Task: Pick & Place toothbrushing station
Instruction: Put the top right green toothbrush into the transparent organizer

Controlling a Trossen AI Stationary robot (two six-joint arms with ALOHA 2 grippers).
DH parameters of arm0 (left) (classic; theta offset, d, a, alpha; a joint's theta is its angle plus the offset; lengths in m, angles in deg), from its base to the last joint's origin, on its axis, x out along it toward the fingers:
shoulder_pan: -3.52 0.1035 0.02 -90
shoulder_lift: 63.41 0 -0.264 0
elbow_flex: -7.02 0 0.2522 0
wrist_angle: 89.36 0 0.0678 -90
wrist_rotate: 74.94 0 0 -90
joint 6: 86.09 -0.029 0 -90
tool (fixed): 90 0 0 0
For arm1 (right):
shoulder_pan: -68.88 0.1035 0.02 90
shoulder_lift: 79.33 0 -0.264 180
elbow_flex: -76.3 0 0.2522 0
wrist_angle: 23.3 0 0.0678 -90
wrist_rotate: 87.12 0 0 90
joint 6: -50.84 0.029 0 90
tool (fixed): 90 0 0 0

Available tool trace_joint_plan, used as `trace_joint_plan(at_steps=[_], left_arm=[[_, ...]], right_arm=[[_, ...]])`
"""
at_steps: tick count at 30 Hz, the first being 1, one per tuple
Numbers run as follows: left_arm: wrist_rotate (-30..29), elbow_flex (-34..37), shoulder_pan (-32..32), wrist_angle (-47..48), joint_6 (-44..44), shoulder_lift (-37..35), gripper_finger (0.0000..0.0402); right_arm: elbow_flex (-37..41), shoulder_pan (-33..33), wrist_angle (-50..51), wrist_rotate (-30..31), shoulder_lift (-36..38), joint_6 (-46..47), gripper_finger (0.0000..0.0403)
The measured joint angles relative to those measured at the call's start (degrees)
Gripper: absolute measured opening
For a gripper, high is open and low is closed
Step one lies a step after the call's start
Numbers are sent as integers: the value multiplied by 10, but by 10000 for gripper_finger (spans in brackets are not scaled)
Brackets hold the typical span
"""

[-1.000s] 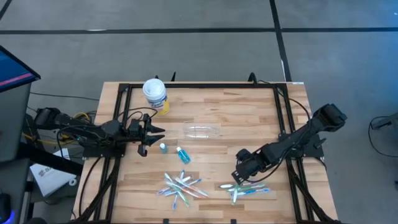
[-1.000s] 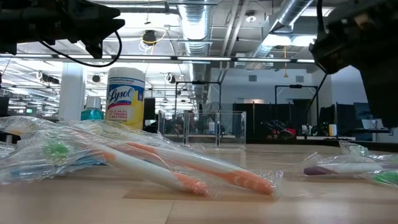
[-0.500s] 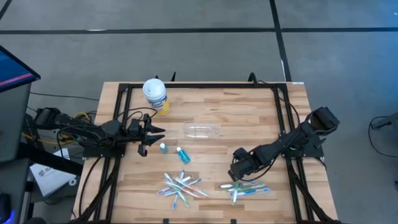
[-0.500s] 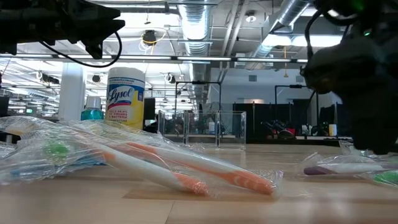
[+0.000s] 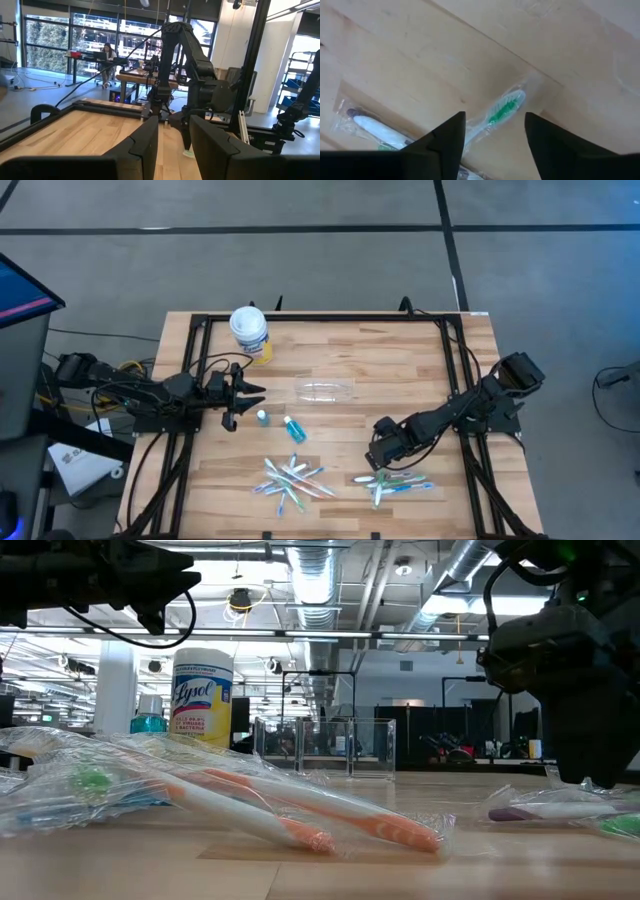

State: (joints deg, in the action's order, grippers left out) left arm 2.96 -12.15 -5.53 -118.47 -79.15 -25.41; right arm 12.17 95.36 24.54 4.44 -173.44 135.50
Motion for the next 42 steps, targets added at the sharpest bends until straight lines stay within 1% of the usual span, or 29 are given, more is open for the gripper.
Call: trace_joint_plan(at_steps=[12,17,21,27,29,32,37,42], left_arm=[[0,0,0,0,0,0,108],[0,0,0,0,0,0,108],[0,0,0,0,0,0,108],[0,0,0,-1,0,0,108],[0,0,0,-1,0,0,108],[0,0,0,0,0,0,108],[0,0,0,0,0,0,108],[0,0,0,0,0,0,108]], right_arm=[[0,0,0,11,0,3,162],[0,0,2,13,0,4,141],[0,0,-2,12,-11,5,108],[-2,0,-17,-3,-34,2,28],[-3,0,-23,-3,-34,2,10],[1,0,-18,-3,-21,3,11],[1,0,-14,-2,-3,3,1],[1,-2,-20,15,14,-5,0]])
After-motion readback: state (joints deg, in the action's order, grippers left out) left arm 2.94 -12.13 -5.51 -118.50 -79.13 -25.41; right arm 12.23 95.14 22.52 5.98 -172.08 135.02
